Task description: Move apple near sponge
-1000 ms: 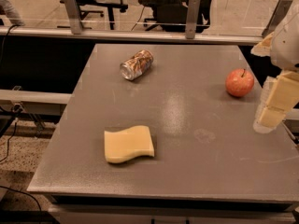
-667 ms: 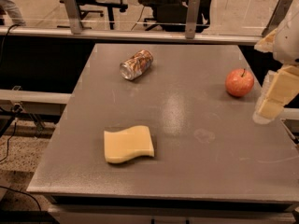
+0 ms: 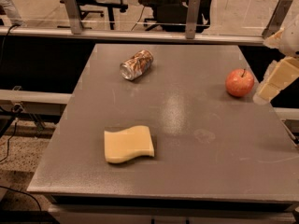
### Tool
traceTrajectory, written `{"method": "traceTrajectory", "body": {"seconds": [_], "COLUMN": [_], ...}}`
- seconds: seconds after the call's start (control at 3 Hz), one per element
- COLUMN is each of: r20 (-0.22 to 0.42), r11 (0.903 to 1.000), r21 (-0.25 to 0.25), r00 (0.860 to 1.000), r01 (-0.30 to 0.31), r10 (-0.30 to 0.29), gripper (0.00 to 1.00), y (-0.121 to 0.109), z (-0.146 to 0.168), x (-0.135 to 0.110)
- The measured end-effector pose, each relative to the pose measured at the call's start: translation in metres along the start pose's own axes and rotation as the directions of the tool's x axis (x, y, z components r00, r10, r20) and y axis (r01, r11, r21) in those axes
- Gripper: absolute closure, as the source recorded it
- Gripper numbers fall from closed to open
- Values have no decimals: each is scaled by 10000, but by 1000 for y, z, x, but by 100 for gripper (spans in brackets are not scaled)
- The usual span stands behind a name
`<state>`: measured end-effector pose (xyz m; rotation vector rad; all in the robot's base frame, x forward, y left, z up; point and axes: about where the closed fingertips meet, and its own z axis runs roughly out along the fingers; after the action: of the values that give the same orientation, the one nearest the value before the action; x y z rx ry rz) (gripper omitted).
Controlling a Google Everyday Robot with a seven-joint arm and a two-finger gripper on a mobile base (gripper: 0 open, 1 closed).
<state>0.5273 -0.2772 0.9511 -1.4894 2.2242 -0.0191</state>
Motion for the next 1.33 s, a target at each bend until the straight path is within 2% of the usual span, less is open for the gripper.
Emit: {"method": "traceTrajectory", "body": {"seconds": [0.67,1.33], "r20": [578,651], "r11": [9941,9843], "r21": [-106,-578], "r00": [9924,9832], "r01": [-1078,-1668], "r10": [1082,1704], "gripper": [0,0], "y": [-38,-51], "z": [29,69], "x": [27,41]}}
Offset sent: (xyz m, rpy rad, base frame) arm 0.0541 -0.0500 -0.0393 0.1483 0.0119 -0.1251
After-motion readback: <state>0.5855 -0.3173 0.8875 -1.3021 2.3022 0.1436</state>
